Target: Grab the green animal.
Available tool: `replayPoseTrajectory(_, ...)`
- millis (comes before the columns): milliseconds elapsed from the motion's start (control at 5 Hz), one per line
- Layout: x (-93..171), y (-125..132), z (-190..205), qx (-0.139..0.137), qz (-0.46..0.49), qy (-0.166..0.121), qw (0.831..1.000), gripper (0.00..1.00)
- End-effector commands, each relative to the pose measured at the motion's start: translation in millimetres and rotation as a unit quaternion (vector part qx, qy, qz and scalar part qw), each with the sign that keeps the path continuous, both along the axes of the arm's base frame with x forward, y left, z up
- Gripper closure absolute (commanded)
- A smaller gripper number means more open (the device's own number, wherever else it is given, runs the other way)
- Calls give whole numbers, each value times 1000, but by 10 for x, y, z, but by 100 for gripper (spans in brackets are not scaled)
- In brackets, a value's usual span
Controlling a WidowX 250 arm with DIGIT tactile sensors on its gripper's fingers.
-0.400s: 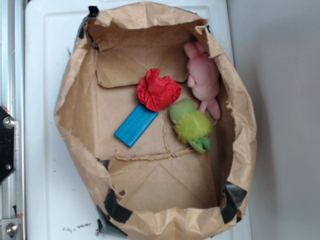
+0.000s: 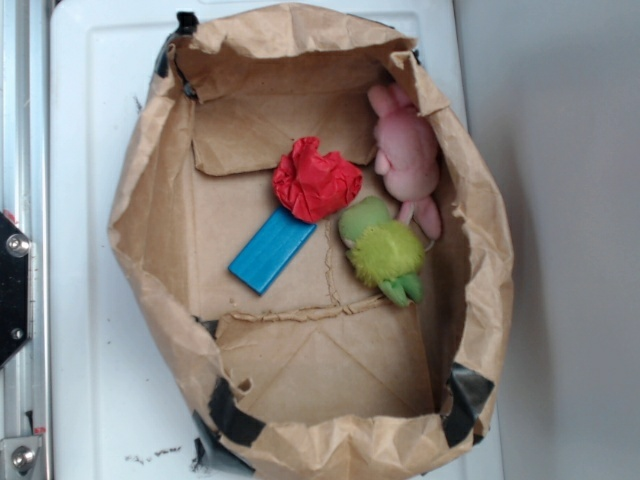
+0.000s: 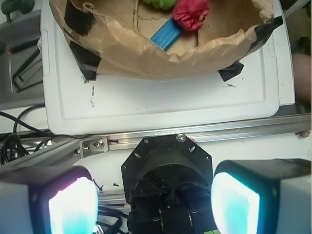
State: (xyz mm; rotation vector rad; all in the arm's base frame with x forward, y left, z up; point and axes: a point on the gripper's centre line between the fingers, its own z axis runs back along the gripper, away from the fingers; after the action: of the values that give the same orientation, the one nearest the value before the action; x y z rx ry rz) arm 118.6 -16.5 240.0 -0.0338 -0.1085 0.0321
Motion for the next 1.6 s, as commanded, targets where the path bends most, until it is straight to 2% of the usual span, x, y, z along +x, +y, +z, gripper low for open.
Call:
replayPoseTrajectory(0, 883, 147, -254, 66, -85, -20, 994, 0)
replayPoseTrajectory(200, 997, 224, -314, 84, -148, -40, 985, 0)
replayPoseTrajectory(400, 1057, 426, -427, 104, -269, -55, 956, 0)
replayPoseTrajectory(600, 1213, 532, -608, 51, -337, -50, 939, 0)
replayPoseTrajectory(800, 1378, 562, -605, -4, -335, -44, 941, 0)
replayPoseTrajectory(1000, 1414, 462, -587, -9, -359, -53, 932, 0)
replayPoseTrajectory(1200, 1479, 317, -707, -8, -407, -59, 912, 0)
replayPoseTrajectory(1400, 1594, 265, -936, 23, -469, -59, 881, 0)
